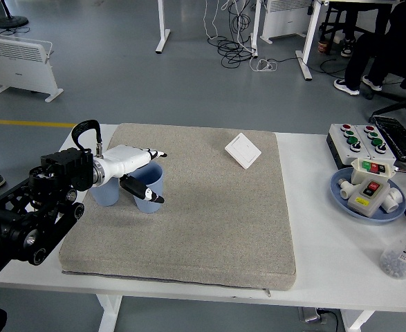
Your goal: Push cup pick cup insert cup
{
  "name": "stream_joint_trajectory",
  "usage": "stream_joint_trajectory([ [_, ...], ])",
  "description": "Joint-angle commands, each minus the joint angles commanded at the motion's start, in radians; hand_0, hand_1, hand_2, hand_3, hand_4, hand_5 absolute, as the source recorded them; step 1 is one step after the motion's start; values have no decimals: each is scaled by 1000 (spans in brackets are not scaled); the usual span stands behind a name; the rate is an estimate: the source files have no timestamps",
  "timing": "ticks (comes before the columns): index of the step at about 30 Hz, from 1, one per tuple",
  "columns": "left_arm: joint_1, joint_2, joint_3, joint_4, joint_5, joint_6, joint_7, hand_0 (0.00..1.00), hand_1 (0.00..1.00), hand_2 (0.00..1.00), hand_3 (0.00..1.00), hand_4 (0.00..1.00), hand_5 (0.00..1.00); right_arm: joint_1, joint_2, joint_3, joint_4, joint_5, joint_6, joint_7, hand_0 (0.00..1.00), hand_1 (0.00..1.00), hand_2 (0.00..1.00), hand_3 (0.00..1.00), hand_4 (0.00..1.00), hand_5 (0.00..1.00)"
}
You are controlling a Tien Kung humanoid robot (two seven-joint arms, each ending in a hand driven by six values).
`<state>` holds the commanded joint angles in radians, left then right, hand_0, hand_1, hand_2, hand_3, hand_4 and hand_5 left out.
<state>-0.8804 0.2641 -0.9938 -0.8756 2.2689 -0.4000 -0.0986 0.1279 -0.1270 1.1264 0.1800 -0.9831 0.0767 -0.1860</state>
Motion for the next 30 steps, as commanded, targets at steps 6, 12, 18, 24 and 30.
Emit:
stream_joint_trajectory([
  [6, -6, -8, 9, 19, 0, -4, 6, 576, 720, 868, 944, 861, 333, 1, -1, 0, 0, -1, 0, -1, 775, 687, 687, 569, 134, 473],
  [12, -1, -8, 7, 29, 0, 27, 2, 514, 691, 830, 884, 806, 285, 2, -2, 0, 0, 1, -1, -1, 775, 687, 687, 569, 134, 473],
  [18, 2, -5, 13, 34, 0, 32, 1, 466, 663, 805, 817, 731, 208, 2, -2, 1, 0, -1, -1, -1, 775, 687, 687, 569, 135, 473],
  [24, 9, -6, 6, 32, 0, 29, -2, 408, 619, 768, 702, 722, 204, 3, -2, 2, 0, -3, 0, -1, 775, 688, 687, 569, 135, 473],
  [30, 27, -4, -1, 5, 0, 36, -11, 401, 595, 710, 525, 662, 148, 3, -2, 5, 0, -4, 0, -1, 776, 688, 686, 569, 135, 472],
])
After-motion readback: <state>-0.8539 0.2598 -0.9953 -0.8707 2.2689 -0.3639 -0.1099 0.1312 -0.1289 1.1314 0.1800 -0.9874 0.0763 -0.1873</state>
